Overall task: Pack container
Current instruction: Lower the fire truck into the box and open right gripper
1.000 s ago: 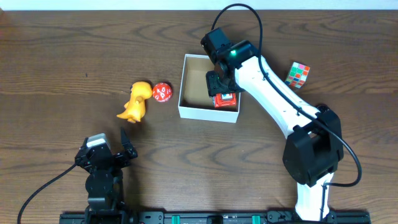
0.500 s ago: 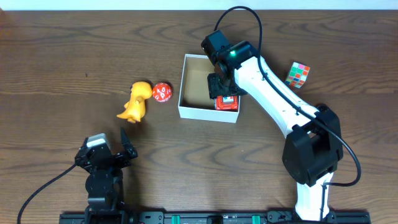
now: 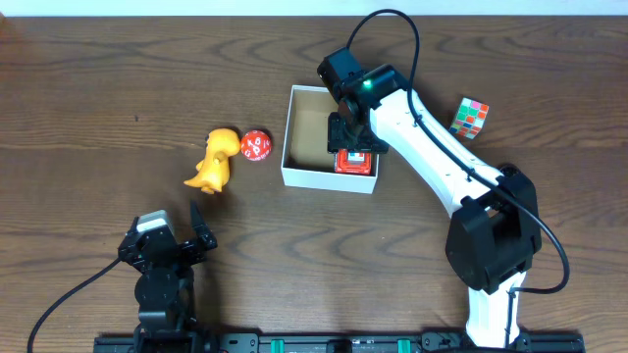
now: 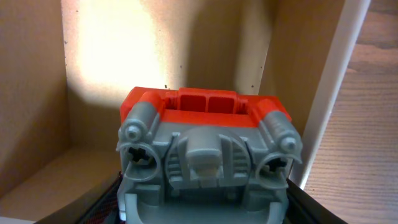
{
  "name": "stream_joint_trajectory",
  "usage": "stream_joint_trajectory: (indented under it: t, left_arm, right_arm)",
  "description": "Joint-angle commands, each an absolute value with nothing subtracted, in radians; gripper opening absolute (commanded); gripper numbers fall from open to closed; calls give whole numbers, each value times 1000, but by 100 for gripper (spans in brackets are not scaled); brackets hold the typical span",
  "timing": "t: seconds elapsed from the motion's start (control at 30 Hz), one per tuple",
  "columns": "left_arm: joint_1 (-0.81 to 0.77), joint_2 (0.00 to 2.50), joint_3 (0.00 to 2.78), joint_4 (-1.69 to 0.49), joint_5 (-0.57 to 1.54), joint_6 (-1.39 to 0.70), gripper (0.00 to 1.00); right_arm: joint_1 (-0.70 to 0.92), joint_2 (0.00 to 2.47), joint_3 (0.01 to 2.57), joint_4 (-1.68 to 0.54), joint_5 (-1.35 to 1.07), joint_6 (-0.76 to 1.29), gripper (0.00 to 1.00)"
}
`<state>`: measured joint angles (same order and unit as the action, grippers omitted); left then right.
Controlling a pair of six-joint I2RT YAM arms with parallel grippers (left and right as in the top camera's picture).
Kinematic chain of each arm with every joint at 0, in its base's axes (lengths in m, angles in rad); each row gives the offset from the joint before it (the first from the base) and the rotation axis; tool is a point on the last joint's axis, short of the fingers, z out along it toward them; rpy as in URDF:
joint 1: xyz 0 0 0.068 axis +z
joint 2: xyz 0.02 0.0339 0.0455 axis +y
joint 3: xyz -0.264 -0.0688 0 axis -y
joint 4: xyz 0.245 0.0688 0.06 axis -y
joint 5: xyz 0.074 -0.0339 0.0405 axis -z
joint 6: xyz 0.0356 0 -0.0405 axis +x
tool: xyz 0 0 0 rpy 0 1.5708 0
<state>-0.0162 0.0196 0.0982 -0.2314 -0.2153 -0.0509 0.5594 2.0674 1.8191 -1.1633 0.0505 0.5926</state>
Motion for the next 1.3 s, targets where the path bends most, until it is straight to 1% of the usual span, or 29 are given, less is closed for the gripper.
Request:
stream_joint_trajectory:
  t: [0.0, 0.3, 0.43, 0.47, 0.6, 0.7, 0.83, 1.07, 1.27]
  left_arm:
    - [-19, 19, 81, -258, -217, -41, 98]
    - [-19, 19, 81, -258, -217, -41, 98]
    - [-19, 19, 81, -258, -217, -41, 98]
    - [-19, 19, 81, -258, -217, -41, 98]
    - [-19, 19, 81, -258, -217, -41, 98]
    - [-19, 19, 81, -258, -217, -41, 98]
    - [-19, 19, 81, -258, -217, -41, 98]
    - [-19, 19, 81, -258, -217, -41, 98]
    - [-19, 19, 81, -258, -217, -41, 98]
  right_arm:
    - [548, 2067, 1811, -1167, 83, 628, 50]
    - [548, 2067, 1730, -1101, 83, 628, 50]
    - [548, 2067, 1708, -1073, 83, 627, 53]
    - [548, 2067, 1707, -1069, 83, 627, 54]
    - [548, 2067, 1707, -1062, 83, 627, 67]
    - [548, 2067, 1707, -1062, 83, 620, 75]
    - [548, 2067, 1707, -1063, 82, 619, 80]
    - [549, 2067, 1707, -1048, 81, 583, 82]
    - [550, 2067, 1710, -991, 75, 517, 71]
